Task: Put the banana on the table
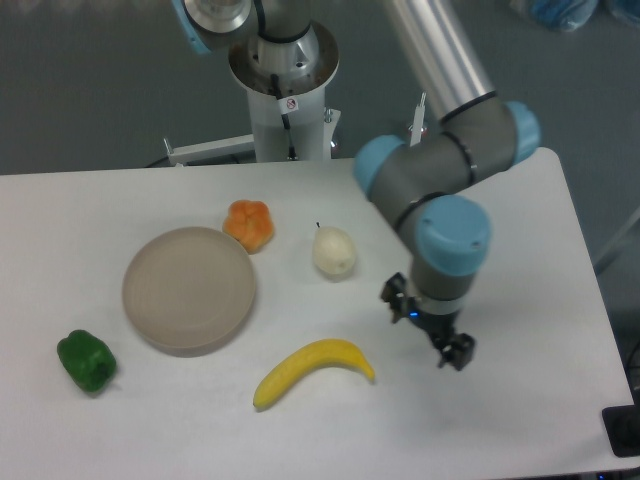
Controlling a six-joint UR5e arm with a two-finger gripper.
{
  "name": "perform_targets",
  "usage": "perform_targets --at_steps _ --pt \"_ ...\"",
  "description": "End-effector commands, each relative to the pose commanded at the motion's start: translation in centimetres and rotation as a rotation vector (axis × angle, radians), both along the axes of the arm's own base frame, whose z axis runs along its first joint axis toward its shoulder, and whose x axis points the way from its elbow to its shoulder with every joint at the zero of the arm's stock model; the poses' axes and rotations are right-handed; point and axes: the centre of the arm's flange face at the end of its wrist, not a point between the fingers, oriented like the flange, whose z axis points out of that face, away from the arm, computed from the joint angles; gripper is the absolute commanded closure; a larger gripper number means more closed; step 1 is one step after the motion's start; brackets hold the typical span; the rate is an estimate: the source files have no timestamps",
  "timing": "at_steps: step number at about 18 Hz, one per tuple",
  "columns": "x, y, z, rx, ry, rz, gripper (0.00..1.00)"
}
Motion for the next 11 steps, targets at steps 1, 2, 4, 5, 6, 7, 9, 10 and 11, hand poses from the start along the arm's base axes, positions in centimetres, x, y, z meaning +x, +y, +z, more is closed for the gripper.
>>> perform_targets --at_steps 1,2,4,5,6,7,9,10,11 --pt "-1.2 -0.3 -0.3 0.000 0.003 -0.015 0.00" --pt "-2.1 -0.8 -0.2 0.002 0.008 -0.030 0.00" --pt "-3.4 -1.3 -0.6 0.000 0.008 -0.040 0.00" --pt "-3.9 -1.7 -0.7 0.000 0.008 -0.032 0.00" --pt "-4.1 -1.7 -1.0 -0.001 0.007 -0.030 0.00" --pt "-4.2 -1.7 -1.1 0.001 0.010 -0.030 0.00" --pt "-4.3 -1.6 -1.5 -0.001 0.007 -0.030 0.00" --pt "-4.3 -1.6 -1.5 -0.001 0.007 -0.030 0.00" --pt "-4.3 -1.6 -1.4 0.000 0.008 -0.030 0.00"
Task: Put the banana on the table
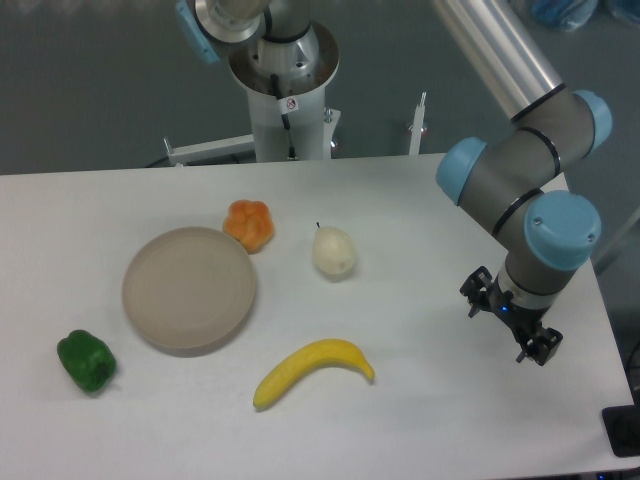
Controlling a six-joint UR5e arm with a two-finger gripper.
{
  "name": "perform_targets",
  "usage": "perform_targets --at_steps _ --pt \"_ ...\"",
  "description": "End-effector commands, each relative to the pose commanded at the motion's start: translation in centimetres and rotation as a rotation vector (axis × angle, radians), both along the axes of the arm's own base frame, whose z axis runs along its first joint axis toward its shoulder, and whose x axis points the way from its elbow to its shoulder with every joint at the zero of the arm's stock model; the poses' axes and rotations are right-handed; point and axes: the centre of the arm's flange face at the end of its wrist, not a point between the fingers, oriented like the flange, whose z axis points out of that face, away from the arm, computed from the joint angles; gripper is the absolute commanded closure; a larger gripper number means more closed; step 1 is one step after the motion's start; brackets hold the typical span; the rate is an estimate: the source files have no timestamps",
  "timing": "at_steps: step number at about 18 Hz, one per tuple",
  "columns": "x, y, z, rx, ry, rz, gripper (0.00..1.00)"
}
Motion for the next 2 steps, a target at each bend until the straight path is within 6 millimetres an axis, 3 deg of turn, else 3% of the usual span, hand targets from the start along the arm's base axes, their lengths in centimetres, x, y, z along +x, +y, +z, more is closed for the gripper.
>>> perform_targets --at_steps 2 --pt "0.03 -0.02 -0.07 -0.001 -0.001 0.000 0.00"
